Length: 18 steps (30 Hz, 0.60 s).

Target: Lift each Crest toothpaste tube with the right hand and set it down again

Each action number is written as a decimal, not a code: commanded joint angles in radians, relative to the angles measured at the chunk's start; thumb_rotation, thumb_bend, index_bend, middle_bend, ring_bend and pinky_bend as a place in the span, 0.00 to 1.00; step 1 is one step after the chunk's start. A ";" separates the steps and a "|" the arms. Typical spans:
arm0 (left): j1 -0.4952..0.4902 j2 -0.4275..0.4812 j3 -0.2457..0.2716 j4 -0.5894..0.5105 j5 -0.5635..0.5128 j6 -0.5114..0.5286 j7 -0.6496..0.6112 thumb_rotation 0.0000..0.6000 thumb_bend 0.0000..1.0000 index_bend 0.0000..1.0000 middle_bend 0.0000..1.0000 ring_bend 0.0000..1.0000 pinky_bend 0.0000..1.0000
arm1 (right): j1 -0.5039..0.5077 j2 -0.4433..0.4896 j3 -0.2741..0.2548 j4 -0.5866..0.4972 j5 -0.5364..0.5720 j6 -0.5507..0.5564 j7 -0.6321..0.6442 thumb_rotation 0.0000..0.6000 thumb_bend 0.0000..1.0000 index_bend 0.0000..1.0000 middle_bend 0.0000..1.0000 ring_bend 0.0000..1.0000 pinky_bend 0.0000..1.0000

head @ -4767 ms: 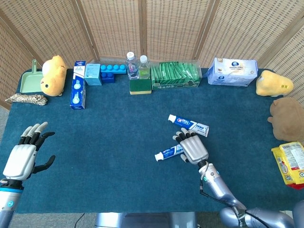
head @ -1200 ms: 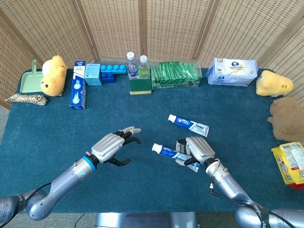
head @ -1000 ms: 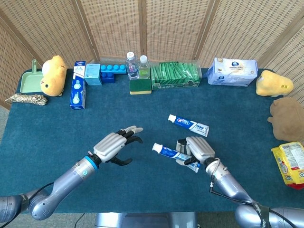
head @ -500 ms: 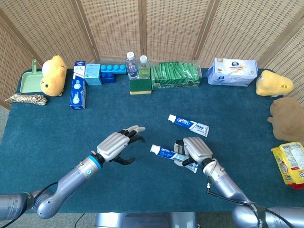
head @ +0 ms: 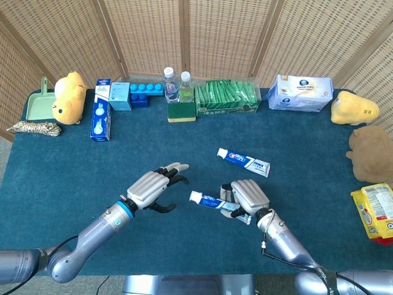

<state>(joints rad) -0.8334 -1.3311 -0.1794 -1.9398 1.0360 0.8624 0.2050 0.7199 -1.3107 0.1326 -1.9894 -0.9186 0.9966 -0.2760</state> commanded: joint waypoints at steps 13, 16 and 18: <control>-0.033 -0.047 0.009 0.004 -0.020 0.022 0.041 1.00 0.28 0.26 0.08 0.00 0.15 | 0.011 0.053 0.031 -0.029 0.005 -0.110 0.136 1.00 0.46 0.85 0.71 0.66 0.72; -0.035 -0.052 0.011 0.003 -0.021 0.029 0.046 1.00 0.28 0.27 0.09 0.00 0.15 | 0.014 0.059 0.033 -0.027 0.007 -0.118 0.146 1.00 0.46 0.85 0.71 0.66 0.72; -0.036 -0.056 0.012 0.004 -0.021 0.033 0.048 1.00 0.28 0.28 0.09 0.01 0.16 | 0.016 0.061 0.034 -0.028 0.009 -0.123 0.154 1.00 0.46 0.85 0.71 0.66 0.72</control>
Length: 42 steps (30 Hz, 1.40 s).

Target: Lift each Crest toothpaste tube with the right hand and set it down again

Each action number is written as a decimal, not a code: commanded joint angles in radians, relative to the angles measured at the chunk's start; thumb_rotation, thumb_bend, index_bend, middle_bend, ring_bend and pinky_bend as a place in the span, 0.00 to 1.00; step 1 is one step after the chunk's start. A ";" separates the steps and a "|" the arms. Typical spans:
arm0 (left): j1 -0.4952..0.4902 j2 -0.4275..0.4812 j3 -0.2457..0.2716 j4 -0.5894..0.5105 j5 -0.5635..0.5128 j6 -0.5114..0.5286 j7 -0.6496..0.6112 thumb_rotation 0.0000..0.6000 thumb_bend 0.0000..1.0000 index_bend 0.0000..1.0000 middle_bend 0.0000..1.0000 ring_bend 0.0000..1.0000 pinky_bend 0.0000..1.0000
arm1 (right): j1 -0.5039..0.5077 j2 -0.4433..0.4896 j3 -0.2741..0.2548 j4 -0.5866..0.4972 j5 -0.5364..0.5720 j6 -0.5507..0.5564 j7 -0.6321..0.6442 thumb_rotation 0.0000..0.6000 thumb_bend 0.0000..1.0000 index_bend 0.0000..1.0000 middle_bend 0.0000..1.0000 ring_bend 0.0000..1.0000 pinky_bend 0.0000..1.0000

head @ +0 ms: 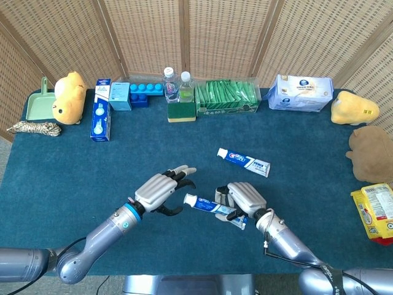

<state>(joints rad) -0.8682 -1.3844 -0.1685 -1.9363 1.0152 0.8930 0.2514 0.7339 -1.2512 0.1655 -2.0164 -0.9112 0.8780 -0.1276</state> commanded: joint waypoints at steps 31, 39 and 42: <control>-0.002 -0.038 0.009 0.020 0.026 0.030 -0.016 1.00 0.36 0.38 0.16 0.04 0.18 | 0.022 0.019 -0.019 -0.011 0.007 -0.032 0.039 1.00 0.46 0.85 0.71 0.66 0.72; 0.001 -0.034 0.008 0.019 0.034 0.030 -0.029 1.00 0.39 0.41 0.17 0.05 0.18 | 0.027 0.019 -0.025 -0.008 0.015 -0.034 0.038 1.00 0.46 0.85 0.71 0.67 0.72; 0.004 -0.034 0.009 0.020 0.044 0.035 -0.032 1.00 0.41 0.42 0.18 0.05 0.18 | 0.030 0.018 -0.029 -0.004 0.021 -0.030 0.031 1.00 0.46 0.85 0.71 0.67 0.72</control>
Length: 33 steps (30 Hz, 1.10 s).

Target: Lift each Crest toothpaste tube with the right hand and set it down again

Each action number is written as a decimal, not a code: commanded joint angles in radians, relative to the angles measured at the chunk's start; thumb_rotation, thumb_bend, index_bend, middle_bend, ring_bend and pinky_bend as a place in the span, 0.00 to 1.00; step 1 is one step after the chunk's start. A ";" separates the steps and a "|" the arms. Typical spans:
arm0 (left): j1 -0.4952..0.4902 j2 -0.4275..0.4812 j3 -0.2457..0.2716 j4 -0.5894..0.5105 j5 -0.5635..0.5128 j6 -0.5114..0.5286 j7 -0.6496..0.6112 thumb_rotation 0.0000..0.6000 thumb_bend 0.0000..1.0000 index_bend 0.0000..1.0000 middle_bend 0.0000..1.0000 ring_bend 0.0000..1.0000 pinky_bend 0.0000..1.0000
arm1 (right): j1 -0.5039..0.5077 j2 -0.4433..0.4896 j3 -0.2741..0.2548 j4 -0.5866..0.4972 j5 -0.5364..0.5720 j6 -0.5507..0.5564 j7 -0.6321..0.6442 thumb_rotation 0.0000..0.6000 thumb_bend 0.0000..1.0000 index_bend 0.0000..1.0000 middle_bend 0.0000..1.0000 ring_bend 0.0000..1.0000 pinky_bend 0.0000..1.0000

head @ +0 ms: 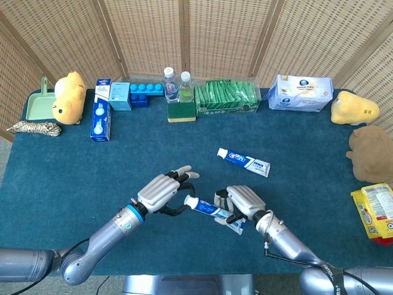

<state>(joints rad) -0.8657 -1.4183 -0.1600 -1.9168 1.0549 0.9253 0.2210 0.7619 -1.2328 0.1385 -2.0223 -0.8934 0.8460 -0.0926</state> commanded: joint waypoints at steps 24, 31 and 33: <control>0.027 0.012 0.000 0.011 0.019 0.018 -0.044 1.00 0.46 0.46 0.19 0.06 0.18 | -0.015 0.025 0.006 -0.017 -0.038 -0.027 0.077 1.00 0.46 0.85 0.71 0.67 0.73; 0.039 0.027 -0.007 0.010 0.033 0.014 -0.086 1.00 0.46 0.45 0.18 0.06 0.18 | -0.035 0.049 0.009 -0.017 -0.084 -0.045 0.133 1.00 0.46 0.85 0.71 0.68 0.73; 0.043 0.032 -0.006 0.012 0.039 0.012 -0.096 1.00 0.46 0.45 0.18 0.06 0.18 | -0.041 0.054 0.006 -0.015 -0.101 -0.047 0.144 1.00 0.46 0.85 0.71 0.68 0.73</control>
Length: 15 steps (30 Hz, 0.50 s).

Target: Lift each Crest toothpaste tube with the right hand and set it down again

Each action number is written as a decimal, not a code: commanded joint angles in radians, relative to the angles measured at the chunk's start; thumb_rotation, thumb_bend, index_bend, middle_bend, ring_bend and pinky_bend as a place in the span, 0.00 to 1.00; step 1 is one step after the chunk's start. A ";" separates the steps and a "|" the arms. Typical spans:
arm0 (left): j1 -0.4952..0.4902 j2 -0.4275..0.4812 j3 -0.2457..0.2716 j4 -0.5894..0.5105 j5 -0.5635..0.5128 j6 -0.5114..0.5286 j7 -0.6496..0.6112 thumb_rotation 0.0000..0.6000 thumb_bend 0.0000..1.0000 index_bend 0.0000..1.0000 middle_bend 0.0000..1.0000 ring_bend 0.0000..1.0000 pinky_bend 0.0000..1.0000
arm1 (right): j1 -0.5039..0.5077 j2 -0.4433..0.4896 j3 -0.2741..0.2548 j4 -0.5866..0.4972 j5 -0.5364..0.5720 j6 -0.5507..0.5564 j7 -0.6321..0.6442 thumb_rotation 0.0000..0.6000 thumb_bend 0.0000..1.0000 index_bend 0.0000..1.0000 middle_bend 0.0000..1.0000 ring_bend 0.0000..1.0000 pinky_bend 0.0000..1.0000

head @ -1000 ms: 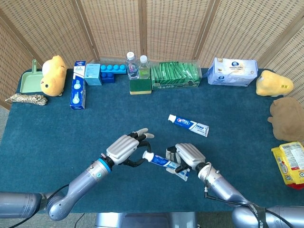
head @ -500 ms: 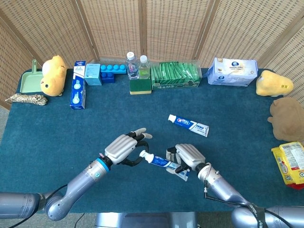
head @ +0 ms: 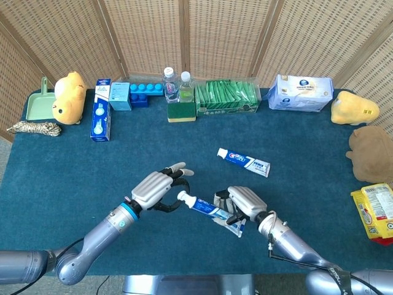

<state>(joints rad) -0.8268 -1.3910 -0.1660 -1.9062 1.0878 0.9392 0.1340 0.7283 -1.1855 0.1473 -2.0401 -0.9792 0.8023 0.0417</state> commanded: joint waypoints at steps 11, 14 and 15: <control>0.020 0.004 -0.014 0.009 0.018 0.006 -0.055 1.00 0.45 0.42 0.18 0.06 0.18 | -0.032 0.005 -0.021 -0.006 -0.069 0.035 -0.008 1.00 0.46 0.85 0.71 0.68 0.73; 0.022 0.005 -0.017 0.008 0.019 0.007 -0.061 1.00 0.45 0.39 0.18 0.06 0.18 | -0.035 0.004 -0.022 -0.015 -0.076 0.041 -0.009 1.00 0.46 0.85 0.71 0.68 0.73; 0.022 0.005 -0.017 0.008 0.017 0.006 -0.062 1.00 0.45 0.38 0.18 0.06 0.18 | -0.035 0.004 -0.023 -0.017 -0.079 0.041 -0.010 1.00 0.46 0.85 0.71 0.68 0.73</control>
<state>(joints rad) -0.8048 -1.3863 -0.1829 -1.8983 1.1054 0.9455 0.0722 0.6937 -1.1816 0.1252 -2.0563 -1.0570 0.8430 0.0322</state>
